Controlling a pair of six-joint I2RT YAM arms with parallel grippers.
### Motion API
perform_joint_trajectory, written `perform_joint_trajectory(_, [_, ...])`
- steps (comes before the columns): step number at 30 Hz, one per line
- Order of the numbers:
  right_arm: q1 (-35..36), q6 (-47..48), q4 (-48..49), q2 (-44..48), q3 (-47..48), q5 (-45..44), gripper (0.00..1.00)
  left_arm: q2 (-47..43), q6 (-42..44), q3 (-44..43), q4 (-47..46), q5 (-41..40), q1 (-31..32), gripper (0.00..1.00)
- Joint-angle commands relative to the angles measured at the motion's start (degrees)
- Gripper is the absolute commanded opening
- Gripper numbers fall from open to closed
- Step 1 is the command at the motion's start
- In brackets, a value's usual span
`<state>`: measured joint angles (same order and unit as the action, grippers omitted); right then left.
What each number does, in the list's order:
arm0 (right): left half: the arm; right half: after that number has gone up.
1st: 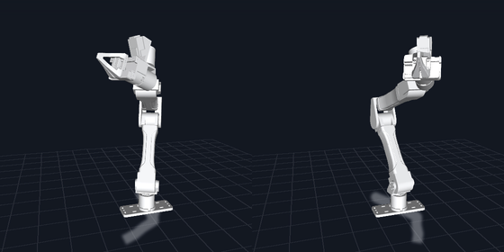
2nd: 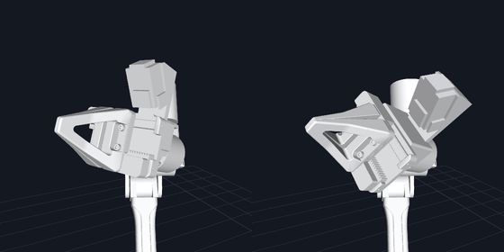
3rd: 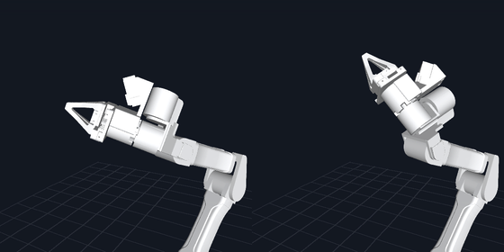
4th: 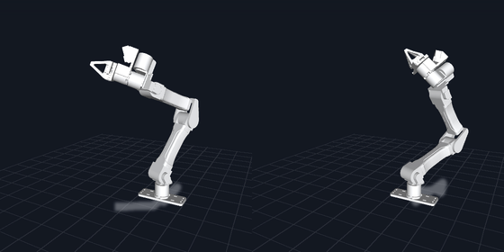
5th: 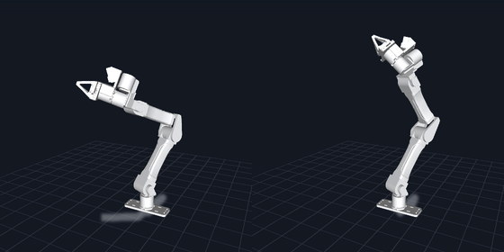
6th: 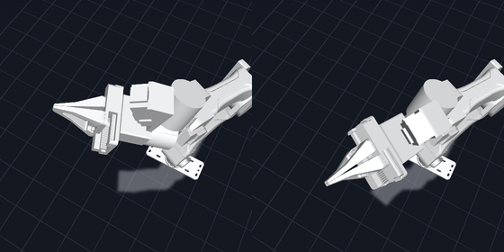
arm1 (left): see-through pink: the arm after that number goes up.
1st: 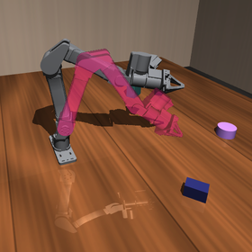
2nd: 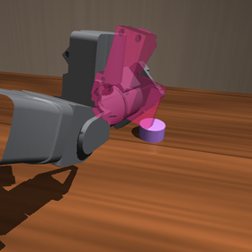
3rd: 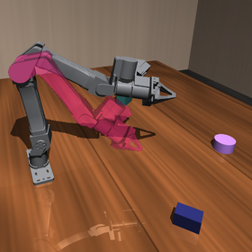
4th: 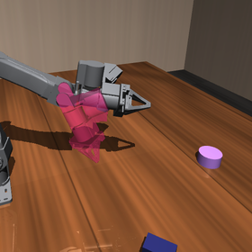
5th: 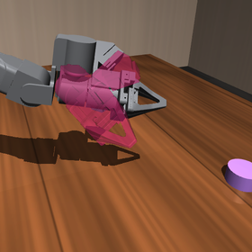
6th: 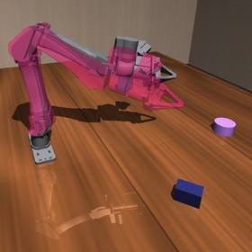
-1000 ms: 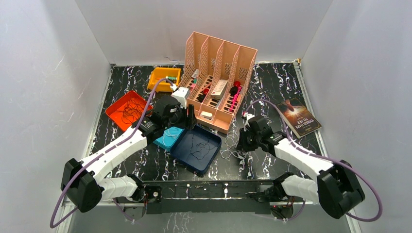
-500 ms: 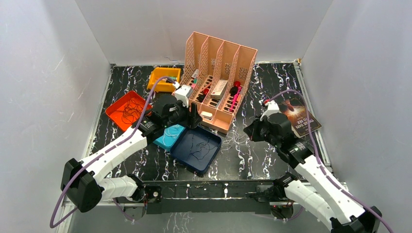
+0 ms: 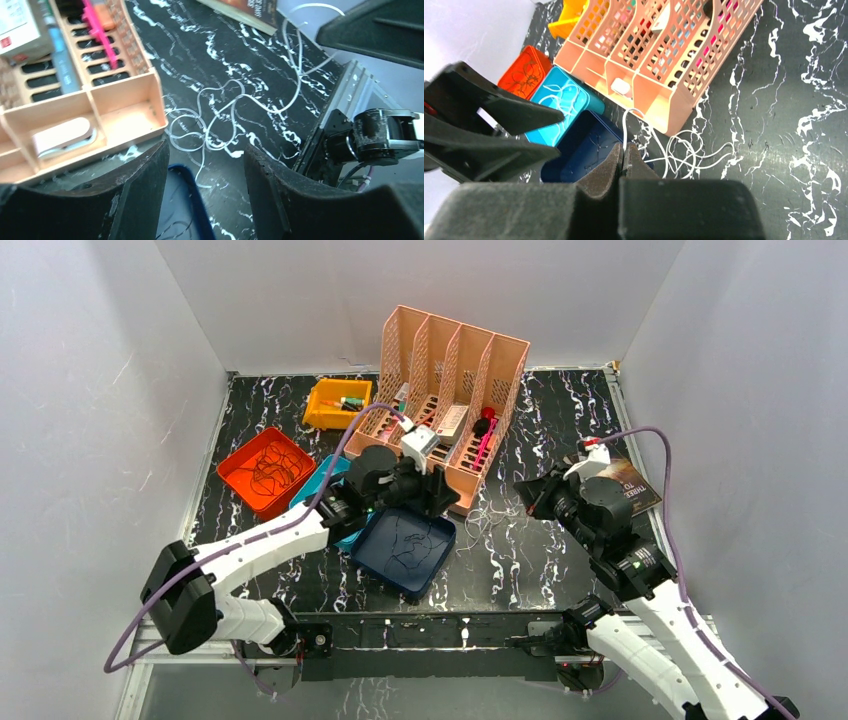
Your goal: Untangle the cables
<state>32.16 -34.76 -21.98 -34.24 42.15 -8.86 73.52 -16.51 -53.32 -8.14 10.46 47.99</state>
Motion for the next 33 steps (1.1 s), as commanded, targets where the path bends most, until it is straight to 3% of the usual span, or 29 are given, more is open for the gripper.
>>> perform_joint_trajectory(1, [0.15, -0.64, 4.89, -1.47, 4.38, -2.68, 0.00, 1.40, 0.41, -0.32, -11.55, -1.67, 3.33, 0.55])
perform_joint_trajectory(9, [0.18, 6.41, 5.44, -7.24, 5.55, 4.33, 0.00, 6.42, 1.38, -2.83, -13.49, -3.05, 6.19, 0.56])
perform_joint_trajectory(16, [-0.06, 11.06, 2.79, -11.90, 5.28, 0.50, 0.00, 3.34, 0.90, 0.02, -13.85, -5.01, 6.32, 0.56])
perform_joint_trajectory(33, [-0.79, 3.81, -2.80, -12.63, 17.73, 1.81, 0.00, 3.50, 3.97, -0.13, -17.77, -4.07, 6.26, 0.57])
